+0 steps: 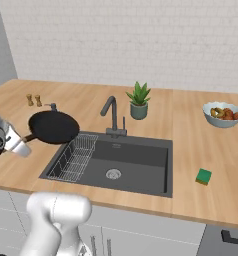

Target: Pick the pan and sponge and place them into the sink. Then turn on the water.

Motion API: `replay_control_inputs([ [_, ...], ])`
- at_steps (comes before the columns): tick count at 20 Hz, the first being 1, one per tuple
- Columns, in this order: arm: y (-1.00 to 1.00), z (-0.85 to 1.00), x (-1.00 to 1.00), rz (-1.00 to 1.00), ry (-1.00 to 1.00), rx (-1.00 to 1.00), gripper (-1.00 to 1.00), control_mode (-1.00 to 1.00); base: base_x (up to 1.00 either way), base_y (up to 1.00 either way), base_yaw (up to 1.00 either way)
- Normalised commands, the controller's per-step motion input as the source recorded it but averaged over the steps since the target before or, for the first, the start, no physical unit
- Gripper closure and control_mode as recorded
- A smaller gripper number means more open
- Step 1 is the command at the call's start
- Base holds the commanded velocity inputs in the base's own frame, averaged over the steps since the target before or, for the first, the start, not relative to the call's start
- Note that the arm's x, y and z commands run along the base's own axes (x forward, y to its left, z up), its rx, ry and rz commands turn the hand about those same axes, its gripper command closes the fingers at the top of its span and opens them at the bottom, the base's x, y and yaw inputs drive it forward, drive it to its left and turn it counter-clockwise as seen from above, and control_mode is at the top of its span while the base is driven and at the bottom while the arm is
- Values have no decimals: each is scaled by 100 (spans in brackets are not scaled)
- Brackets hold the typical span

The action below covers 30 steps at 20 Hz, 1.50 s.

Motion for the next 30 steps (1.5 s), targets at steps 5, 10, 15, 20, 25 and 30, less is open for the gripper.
replay_control_inputs([
  [5, -100, 57, -84, 27, 0, 2, 100, -100, 0, 0, 0],
  [10, -100, 22, -83, 37, -1, 0, 100, -100, 0, 0, 0],
  [15, -100, 11, -43, 30, -1, -14, 100, -100, 0, 0, 0],
  [20, -100, 2, -19, 19, -9, -20, 100, -100, 0, 0, 0],
  [25, -100, 4, -1, 25, -25, -7, 100, -100, 0, 0, 0],
  [30, -96, -7, 16, 44, -15, 0, 100, -100, 0, 0, 0],
])
